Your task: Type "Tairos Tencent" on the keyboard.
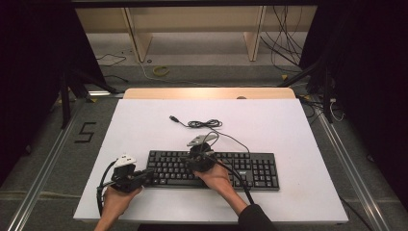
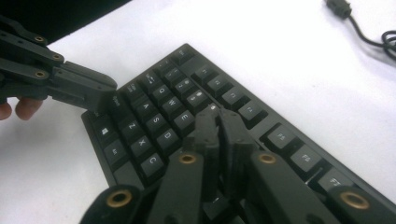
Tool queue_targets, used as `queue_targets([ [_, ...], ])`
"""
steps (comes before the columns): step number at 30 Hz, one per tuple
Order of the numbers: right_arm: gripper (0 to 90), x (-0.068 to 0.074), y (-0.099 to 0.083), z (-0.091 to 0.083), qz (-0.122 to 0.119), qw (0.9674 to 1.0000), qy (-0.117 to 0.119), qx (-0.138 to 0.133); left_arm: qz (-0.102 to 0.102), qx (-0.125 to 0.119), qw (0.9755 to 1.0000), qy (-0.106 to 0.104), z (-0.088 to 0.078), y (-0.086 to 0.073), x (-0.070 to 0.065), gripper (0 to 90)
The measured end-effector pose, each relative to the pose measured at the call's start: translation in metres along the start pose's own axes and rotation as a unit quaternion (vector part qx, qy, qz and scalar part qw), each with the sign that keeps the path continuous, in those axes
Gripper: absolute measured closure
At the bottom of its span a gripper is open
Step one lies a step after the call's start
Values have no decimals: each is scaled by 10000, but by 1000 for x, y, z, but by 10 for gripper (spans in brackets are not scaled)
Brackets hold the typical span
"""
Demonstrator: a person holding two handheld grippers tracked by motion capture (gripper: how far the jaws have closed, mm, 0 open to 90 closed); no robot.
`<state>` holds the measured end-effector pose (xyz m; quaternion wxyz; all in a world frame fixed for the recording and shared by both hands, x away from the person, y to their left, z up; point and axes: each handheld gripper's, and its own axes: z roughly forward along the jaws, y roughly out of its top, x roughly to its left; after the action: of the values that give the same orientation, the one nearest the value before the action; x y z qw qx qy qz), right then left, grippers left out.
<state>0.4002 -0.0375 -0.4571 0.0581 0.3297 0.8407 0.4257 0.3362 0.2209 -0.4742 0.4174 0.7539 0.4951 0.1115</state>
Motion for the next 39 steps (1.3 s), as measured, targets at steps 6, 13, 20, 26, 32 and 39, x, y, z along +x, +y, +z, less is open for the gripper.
queue_targets([
  [6,734,-4,-1,-11,75,9998,131,-130,-14,-90,9999,-108,-3,4,-2,720],
  [13,529,-3,-4,-25,73,9994,209,-251,86,-62,9997,-220,-1,10,-7,519],
  [20,407,-2,-8,-38,80,9992,187,-339,156,-109,9997,-174,3,22,-10,418],
  [26,362,-8,-14,-47,135,9991,103,-388,137,-95,9998,-125,7,28,-8,417],
  [32,339,-14,-20,-55,194,9988,50,-436,119,70,9999,-31,12,29,-4,576],
  [39,324,-18,-25,-63,211,9987,9,-465,198,264,9994,103,17,28,-3,758],
])
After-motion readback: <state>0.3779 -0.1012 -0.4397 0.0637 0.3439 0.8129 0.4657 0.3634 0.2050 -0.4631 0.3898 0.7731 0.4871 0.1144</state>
